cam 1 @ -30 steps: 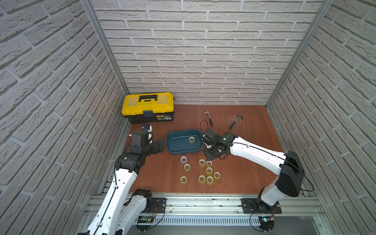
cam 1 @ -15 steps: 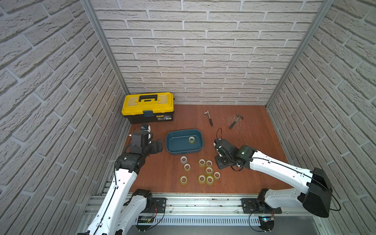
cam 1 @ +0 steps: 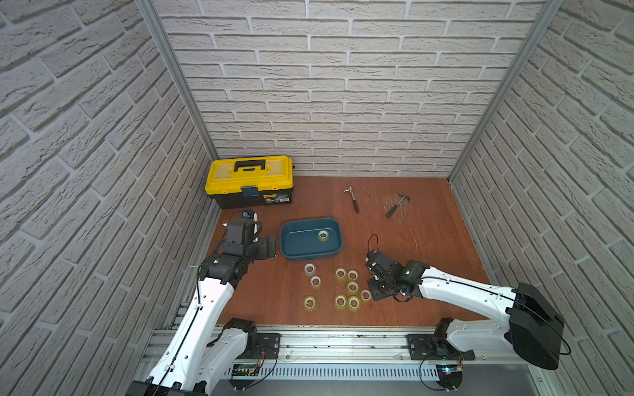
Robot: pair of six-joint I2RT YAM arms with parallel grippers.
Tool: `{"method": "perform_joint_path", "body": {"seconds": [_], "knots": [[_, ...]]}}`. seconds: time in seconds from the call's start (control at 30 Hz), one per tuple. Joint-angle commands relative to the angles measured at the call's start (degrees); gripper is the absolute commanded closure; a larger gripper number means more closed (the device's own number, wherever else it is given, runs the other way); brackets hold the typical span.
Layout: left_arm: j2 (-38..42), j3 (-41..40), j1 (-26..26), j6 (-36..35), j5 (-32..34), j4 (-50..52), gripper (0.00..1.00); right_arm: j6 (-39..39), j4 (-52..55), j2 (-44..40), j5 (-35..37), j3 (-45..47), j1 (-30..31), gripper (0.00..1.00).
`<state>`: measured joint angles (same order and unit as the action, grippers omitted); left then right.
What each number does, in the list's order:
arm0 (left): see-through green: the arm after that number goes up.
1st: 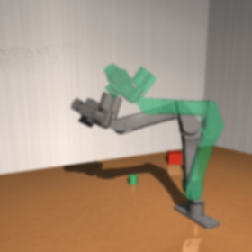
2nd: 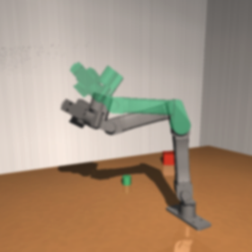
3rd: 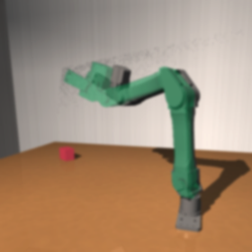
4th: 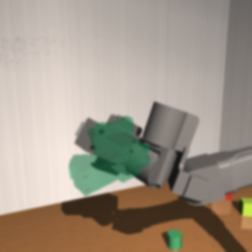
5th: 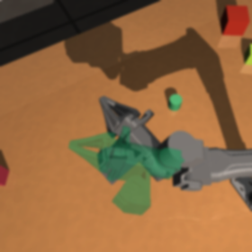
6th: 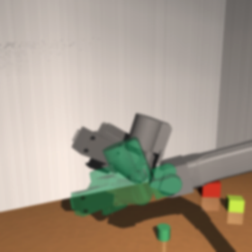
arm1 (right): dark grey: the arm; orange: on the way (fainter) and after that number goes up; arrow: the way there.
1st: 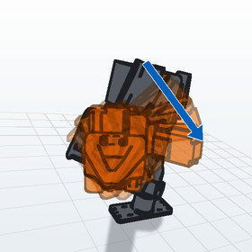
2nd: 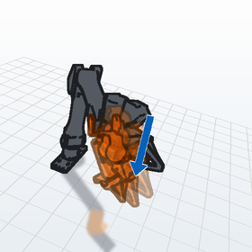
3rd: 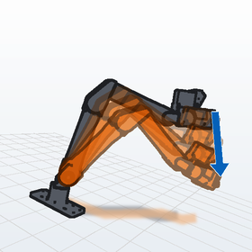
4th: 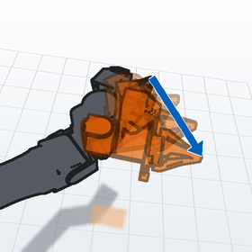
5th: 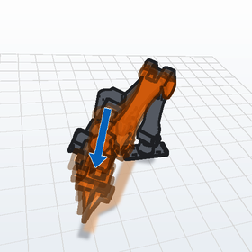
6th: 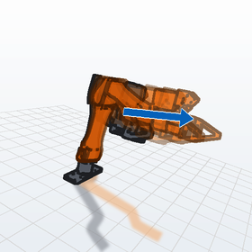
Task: Put the transparent tape into the storage box
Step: Pick up the tape at the center of the board.
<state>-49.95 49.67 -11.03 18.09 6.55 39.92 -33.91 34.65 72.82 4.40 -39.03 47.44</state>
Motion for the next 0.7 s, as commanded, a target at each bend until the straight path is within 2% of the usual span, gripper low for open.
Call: {"method": "perform_joint_path", "body": {"seconds": [0.0,0.43,0.67], "knots": [[0.49,1.05,-0.71,-0.07,-1.76,-0.63,0.02,-1.86,-3.61,-2.80,-1.46,2.25,0.02,0.64],[0.44,1.17,-2.47,-0.24,0.14,-0.22,0.02,-2.89,-5.25,-5.67,-2.61,4.40,0.02,0.61],[0.30,1.19,-2.78,-0.22,0.35,-0.11,0.02,-3.53,-6.12,-3.53,-3.17,4.12,0.02,0.61]]}}
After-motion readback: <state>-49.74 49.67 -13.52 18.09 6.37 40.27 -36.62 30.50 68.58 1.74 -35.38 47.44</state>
